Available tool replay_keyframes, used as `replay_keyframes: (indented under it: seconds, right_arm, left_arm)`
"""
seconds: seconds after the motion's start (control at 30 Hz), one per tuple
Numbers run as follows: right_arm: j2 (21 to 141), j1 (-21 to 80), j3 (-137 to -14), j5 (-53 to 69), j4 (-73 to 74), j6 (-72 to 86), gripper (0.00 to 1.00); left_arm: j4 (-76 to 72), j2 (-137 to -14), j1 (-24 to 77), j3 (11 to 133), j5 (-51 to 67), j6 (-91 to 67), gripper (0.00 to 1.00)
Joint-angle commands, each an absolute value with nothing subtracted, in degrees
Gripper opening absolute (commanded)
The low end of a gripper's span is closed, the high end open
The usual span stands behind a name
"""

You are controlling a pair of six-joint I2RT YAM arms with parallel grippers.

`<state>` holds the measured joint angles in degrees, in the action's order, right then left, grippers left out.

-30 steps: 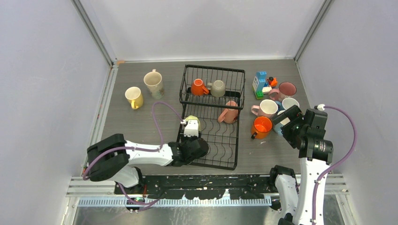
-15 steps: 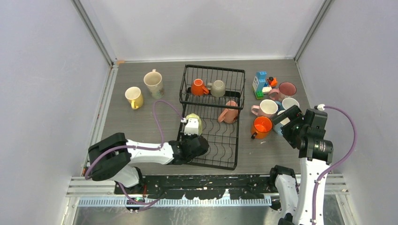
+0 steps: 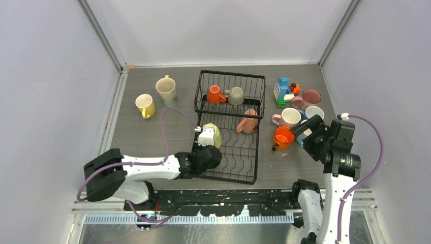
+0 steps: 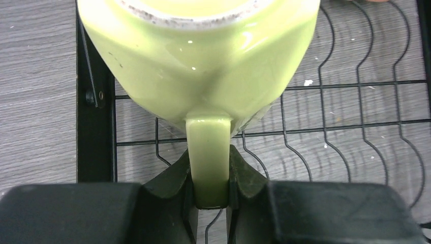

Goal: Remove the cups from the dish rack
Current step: Move the cup to the dish rack, then unload the cup from the dish rack.

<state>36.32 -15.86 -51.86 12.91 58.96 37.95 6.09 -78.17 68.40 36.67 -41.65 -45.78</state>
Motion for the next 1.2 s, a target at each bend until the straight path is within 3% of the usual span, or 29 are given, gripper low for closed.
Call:
replay_keyframes:
  seconds: [0.0,0.3,0.63,1.17]
  right_arm:
    - [34.86,-15.62,-54.04,18.26,59.43,36.78,1.0]
    - [38.25,-11.1,-54.98,20.34,58.92,38.35,1.0]
    - [42.68,18.15,-54.01,2.18,51.13,50.71,1.0]
    - [39.67,35.23,-44.01,-4.09,40.33,64.22,1.0]
  left_arm:
    - [4.6,-73.4,68.77,37.04,-42.44,-44.94,0.0]
    - [5.21,-68.11,68.9,36.31,-36.06,-47.89,0.0]
    - [3.91,-64.61,68.99,35.21,-30.92,-52.43,0.0]
    - [-3.41,-60.85,68.93,35.03,-22.04,-64.98,0.0]
